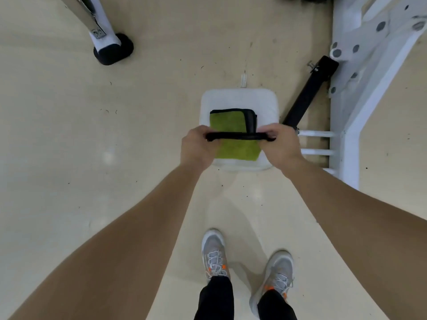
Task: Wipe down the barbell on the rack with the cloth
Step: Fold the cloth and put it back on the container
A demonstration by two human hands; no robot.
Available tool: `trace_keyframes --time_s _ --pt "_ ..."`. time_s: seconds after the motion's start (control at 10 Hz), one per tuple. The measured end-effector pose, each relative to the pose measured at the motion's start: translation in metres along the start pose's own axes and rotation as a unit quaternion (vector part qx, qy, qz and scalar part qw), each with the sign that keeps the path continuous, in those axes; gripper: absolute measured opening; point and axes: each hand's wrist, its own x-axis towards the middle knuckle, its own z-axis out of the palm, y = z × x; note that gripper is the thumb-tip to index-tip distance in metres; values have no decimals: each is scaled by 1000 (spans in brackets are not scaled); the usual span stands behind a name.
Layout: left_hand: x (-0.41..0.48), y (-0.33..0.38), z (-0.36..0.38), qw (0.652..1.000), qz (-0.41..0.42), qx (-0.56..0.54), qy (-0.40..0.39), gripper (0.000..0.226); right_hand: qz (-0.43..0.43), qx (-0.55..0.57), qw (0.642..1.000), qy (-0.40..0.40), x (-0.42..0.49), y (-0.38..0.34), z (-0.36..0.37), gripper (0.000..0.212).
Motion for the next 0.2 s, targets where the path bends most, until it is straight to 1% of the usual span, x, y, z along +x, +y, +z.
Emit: trace_keyframes --time_s 0.1,0.2 --pt "4 28 -15 999 6 -46 27 55 15 15 1000 11 10 -33 -10 65" --pt "-20 38 -35 998 -5 59 -15 64 18 -102 994 -21 -12 -65 -26 68"
